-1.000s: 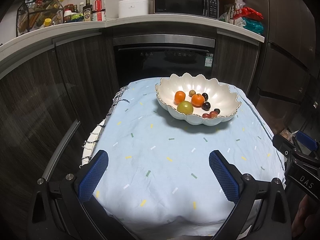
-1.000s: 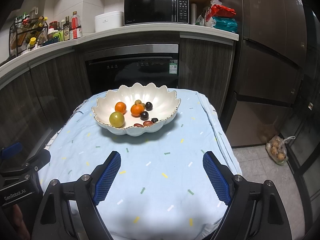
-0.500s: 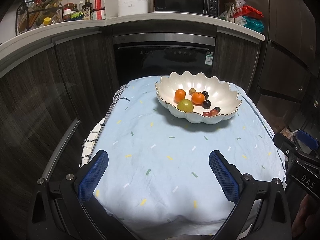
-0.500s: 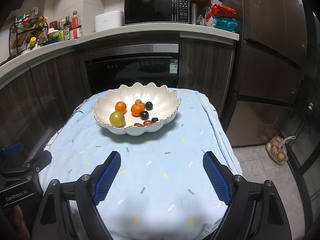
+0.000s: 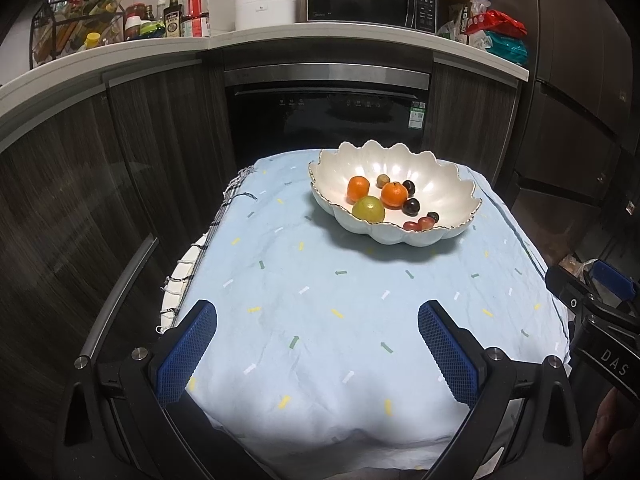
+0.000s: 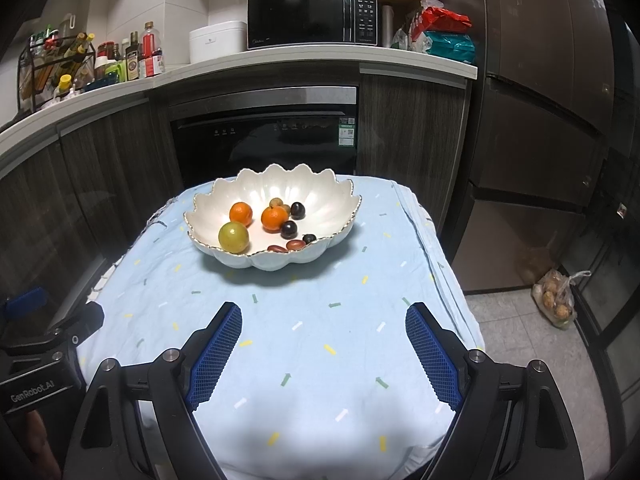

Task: Organize fruits

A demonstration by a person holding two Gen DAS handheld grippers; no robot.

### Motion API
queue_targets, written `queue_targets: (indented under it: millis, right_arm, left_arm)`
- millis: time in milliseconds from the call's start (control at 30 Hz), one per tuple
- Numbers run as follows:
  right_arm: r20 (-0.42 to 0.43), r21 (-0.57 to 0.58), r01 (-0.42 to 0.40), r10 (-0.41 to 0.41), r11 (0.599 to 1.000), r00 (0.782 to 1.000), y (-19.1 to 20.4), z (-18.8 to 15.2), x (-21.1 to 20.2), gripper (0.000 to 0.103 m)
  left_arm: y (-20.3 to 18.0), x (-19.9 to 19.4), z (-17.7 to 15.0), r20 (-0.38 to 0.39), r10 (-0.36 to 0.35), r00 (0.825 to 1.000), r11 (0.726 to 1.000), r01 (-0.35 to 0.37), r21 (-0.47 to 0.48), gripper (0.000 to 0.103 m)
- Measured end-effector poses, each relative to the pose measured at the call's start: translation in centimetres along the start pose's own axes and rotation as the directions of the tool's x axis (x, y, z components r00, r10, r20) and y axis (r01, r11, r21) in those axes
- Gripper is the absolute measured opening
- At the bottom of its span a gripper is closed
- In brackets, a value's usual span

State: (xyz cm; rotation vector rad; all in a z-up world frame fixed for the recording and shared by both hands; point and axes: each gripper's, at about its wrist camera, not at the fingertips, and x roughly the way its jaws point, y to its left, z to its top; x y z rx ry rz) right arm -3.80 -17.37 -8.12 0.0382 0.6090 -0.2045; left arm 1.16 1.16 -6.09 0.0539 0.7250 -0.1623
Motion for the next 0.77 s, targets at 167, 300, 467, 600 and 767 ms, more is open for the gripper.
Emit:
queue_targets:
  millis: [167, 300, 467, 600, 767]
  right_arm:
    - [-0.001, 0.000, 0.000, 0.000, 1.000, 1.000, 0.00, 0.02, 0.01, 0.085]
    - [0.000, 0.000, 0.000, 0.000, 1.000, 1.000, -0.02, 0.04, 0.00, 0.085]
    - [-0.003, 0.001, -0.001, 0.001, 1.000, 1.000, -0.02, -0.01, 0.06, 0.085]
    - [-0.003, 0.004, 0.000, 0.000, 1.000, 1.000, -0.02, -0.23, 0.11, 0.085]
    - [-0.003, 0.004, -0.001, 0.001, 1.000, 1.000, -0.09, -0.25, 0.15, 0.085]
  left_arm:
    - [-0.01, -0.01, -0.01, 0.001, 0.002, 1.000, 1.000, -0.002, 0.001, 0.103]
    - [0.01, 0.04, -0.03, 0.002, 0.005, 1.000, 1.000, -0.005, 0.005, 0.103]
    - [0.02, 0.16, 0.00, -0.006, -0.004, 1.000, 1.000, 0.004, 0.002, 0.103]
    - [-0.07, 0.18, 0.00, -0.004, -0.003, 1.000, 1.000, 0.003, 0.003, 0.103]
    - [-0.11, 0.11, -0.02, 0.011, 0.010, 1.000, 1.000, -0.010, 0.004, 0.103]
